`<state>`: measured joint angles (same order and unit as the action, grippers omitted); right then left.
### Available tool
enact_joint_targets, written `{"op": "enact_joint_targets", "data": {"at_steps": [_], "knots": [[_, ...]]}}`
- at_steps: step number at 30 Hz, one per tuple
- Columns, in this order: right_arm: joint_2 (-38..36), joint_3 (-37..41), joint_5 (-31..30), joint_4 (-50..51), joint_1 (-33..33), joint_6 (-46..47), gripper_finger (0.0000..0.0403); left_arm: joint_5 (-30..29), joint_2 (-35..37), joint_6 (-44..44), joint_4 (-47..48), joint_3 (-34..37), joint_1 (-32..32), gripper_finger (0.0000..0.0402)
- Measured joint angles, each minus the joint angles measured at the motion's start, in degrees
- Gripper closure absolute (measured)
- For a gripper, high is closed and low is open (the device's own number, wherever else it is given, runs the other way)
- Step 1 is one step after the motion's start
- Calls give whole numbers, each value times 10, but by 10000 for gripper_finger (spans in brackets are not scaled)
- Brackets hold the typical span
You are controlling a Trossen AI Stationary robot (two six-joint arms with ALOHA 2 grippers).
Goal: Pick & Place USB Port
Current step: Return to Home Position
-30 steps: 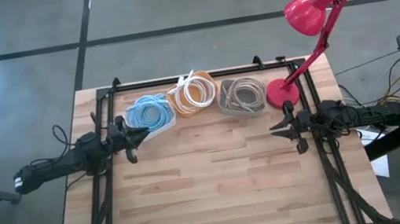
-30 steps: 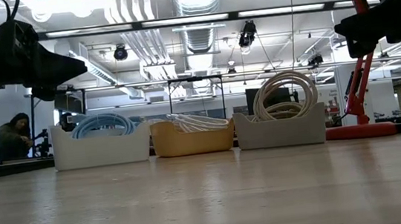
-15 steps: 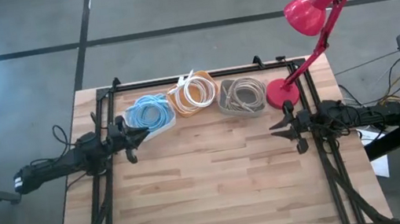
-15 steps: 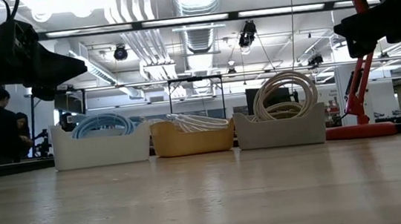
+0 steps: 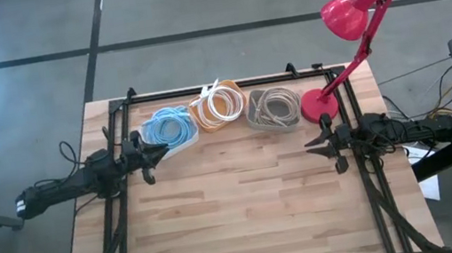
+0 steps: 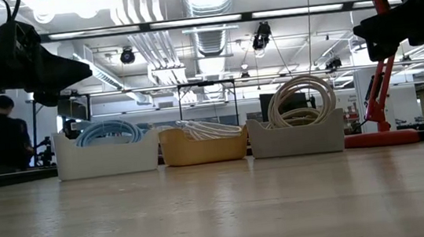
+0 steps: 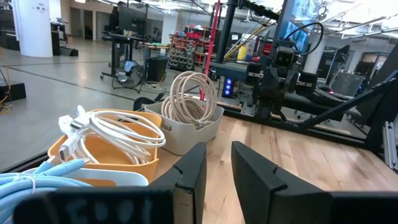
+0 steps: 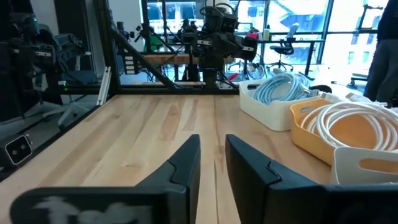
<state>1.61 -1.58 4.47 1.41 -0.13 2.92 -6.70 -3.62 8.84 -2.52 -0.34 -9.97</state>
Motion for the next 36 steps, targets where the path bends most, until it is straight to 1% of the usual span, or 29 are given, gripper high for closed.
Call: {"op": "enact_joint_targets", "data": {"at_steps": [4,21,36], "knots": [[0,0,0,0,0,0,334,0,0,0,0,0,0,321],[0,0,0,0,0,-1,312,0,0,0,0,0,0,321],[0,0,0,0,0,0,335,0,0,0,0,0,0,321]]}}
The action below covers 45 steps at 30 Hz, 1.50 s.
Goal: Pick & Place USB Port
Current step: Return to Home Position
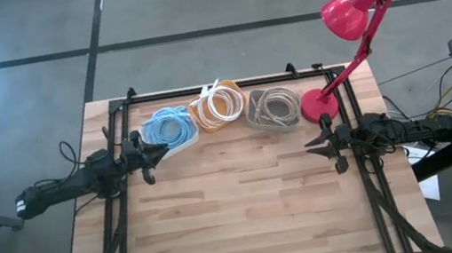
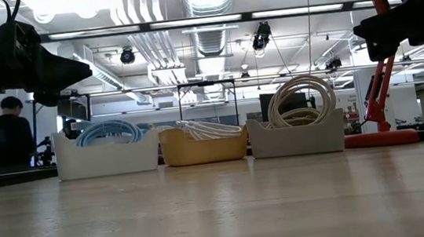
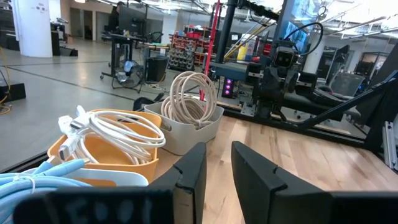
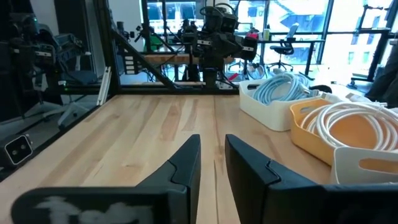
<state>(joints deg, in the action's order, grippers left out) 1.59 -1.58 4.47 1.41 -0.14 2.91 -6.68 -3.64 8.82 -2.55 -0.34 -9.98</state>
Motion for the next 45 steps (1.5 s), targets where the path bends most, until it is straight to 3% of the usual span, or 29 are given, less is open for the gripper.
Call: {"op": "enact_joint_targets", "data": {"at_steps": [16,32,45], "knots": [[0,0,0,0,0,0,312,0,0,0,0,0,0,321],[0,0,0,0,0,0,335,0,0,0,0,0,0,321],[0,0,0,0,0,0,316,0,0,0,0,0,0,321]]}}
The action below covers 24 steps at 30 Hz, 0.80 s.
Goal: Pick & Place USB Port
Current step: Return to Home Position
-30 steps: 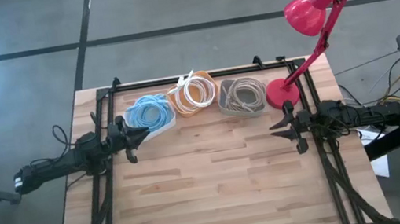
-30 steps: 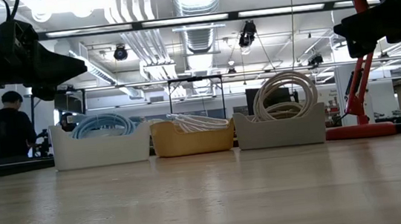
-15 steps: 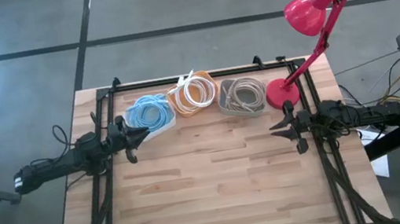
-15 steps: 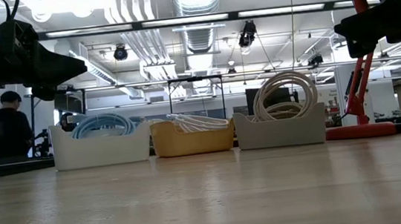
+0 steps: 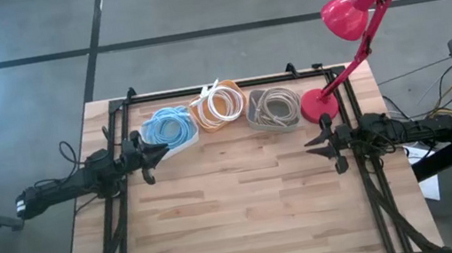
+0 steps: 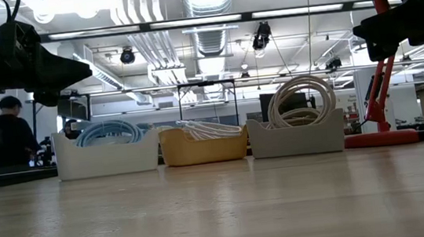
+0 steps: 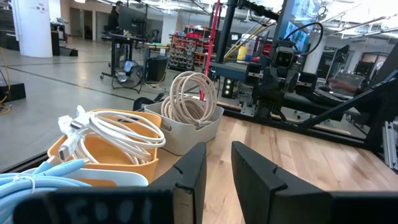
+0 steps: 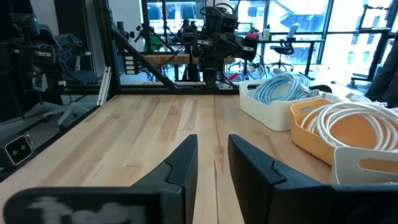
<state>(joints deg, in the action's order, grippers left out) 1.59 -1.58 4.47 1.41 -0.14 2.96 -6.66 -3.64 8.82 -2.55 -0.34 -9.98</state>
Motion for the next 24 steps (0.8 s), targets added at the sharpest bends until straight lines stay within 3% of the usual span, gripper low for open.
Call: {"op": "enact_joint_targets", "data": {"at_steps": [24], "knots": [[0,0,0,0,0,-1,332,0,0,0,0,0,0,321]]}}
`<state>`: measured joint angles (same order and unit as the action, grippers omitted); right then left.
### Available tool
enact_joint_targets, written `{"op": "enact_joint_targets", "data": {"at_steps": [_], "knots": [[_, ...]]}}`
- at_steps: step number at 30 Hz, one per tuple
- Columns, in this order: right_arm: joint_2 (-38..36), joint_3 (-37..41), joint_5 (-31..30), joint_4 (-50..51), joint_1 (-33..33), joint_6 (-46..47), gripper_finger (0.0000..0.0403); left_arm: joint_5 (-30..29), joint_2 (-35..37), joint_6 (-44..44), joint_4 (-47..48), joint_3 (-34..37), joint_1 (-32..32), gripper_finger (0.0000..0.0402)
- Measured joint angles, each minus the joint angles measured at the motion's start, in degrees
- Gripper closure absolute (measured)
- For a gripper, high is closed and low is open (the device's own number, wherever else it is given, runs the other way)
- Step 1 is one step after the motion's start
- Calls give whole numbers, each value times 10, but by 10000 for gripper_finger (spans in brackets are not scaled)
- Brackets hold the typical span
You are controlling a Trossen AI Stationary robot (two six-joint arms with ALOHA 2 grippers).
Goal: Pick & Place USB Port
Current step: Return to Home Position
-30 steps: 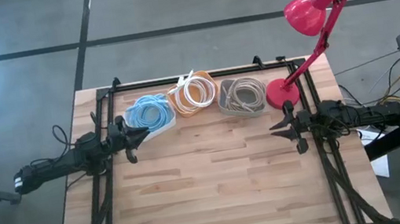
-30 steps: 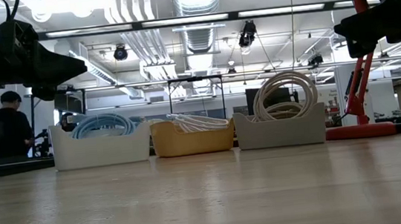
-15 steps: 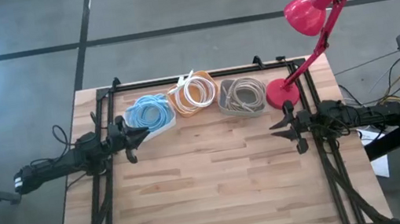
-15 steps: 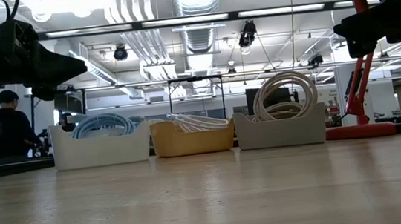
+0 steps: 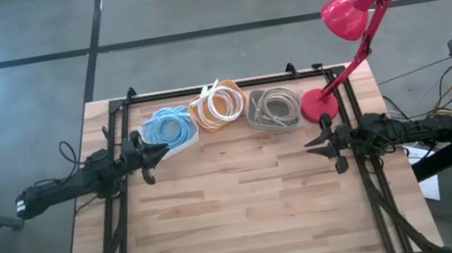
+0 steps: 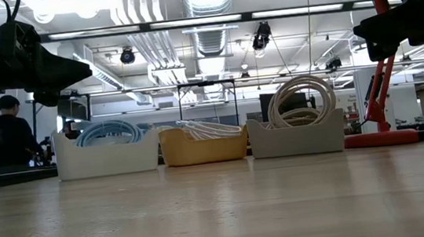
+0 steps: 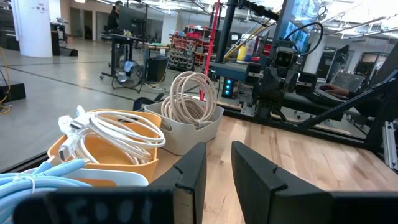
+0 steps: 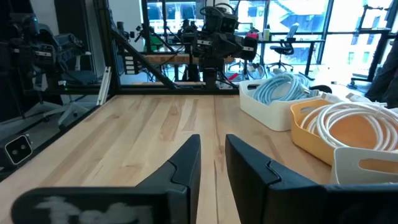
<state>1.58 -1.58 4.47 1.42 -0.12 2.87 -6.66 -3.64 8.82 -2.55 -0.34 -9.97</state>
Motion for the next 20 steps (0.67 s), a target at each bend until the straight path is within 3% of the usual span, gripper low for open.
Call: {"op": "enact_joint_targets", "data": {"at_steps": [20], "knots": [[0,0,0,0,0,0,318,0,0,0,0,0,0,321]]}}
